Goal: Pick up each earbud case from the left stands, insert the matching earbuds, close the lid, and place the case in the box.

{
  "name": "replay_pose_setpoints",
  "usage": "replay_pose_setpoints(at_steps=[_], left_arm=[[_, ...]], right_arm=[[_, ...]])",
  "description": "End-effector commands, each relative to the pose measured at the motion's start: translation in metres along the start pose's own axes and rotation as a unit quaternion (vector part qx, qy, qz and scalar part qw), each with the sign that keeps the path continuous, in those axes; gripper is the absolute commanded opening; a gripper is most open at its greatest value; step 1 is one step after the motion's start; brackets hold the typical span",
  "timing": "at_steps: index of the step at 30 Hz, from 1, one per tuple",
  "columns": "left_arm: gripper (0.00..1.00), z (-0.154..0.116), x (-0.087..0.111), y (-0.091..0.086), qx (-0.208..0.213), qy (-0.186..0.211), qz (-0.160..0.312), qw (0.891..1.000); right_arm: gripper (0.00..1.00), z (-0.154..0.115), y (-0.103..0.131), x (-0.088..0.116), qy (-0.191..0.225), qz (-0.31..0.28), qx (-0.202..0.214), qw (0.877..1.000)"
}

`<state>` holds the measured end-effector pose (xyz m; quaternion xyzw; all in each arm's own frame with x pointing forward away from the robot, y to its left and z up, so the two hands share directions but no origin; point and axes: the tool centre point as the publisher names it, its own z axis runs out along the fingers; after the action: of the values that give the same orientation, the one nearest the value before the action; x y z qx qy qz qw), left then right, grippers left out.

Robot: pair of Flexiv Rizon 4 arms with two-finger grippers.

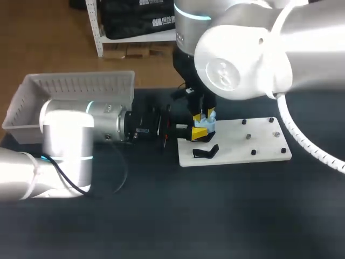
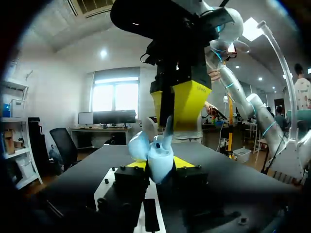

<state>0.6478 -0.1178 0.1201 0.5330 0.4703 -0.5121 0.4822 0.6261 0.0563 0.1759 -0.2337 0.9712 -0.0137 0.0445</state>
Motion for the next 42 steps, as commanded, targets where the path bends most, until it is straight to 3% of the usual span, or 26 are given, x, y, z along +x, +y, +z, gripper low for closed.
replay_pose_setpoints(at_steps=[1,42], left_arm=[[0.00,0.0009,0.0003,-0.0014,-0.004,-0.001,0.002,1.000],[0.00,0.0009,0.0003,-0.0014,-0.004,-0.001,0.002,1.000]], right_arm=[[0.00,0.0016,-0.0004,0.0017,-0.003,0.001,0.000,1.000],[0.00,0.0049,0.0002,-0.0063,-0.004,0.001,0.000,1.000]])
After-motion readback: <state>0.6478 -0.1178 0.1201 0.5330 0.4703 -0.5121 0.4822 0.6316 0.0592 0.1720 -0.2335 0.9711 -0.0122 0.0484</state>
